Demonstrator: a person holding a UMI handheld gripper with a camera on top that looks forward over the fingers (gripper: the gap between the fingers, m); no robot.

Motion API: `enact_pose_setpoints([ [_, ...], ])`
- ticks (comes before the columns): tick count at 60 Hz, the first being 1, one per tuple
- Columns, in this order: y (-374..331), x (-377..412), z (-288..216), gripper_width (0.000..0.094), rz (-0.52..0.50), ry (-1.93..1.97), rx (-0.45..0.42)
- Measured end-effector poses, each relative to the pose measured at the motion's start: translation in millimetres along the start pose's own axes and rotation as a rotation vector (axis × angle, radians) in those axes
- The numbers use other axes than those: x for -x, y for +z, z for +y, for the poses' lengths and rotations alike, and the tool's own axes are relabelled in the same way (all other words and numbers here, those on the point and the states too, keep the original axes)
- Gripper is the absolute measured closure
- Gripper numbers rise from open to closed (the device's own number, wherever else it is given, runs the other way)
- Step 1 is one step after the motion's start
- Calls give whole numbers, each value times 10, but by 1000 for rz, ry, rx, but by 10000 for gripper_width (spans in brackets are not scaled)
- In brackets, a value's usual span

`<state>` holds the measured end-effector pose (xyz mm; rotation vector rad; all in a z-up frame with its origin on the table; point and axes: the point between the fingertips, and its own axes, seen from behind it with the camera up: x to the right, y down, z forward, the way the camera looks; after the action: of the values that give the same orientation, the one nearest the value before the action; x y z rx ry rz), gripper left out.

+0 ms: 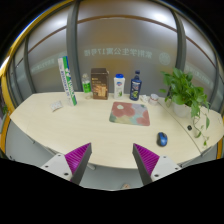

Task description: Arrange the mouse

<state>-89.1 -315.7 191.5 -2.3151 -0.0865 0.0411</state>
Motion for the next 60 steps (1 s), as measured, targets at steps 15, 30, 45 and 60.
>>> enact_pose_setpoints([
  [15, 907, -1525, 749, 91, 126, 93, 42],
  [30, 1889, -2597, 695, 93, 198, 174, 9],
  [45, 2390, -2888, 586, 434, 196, 171, 27],
  [60, 2372, -2901, 555, 563, 260, 100, 23],
])
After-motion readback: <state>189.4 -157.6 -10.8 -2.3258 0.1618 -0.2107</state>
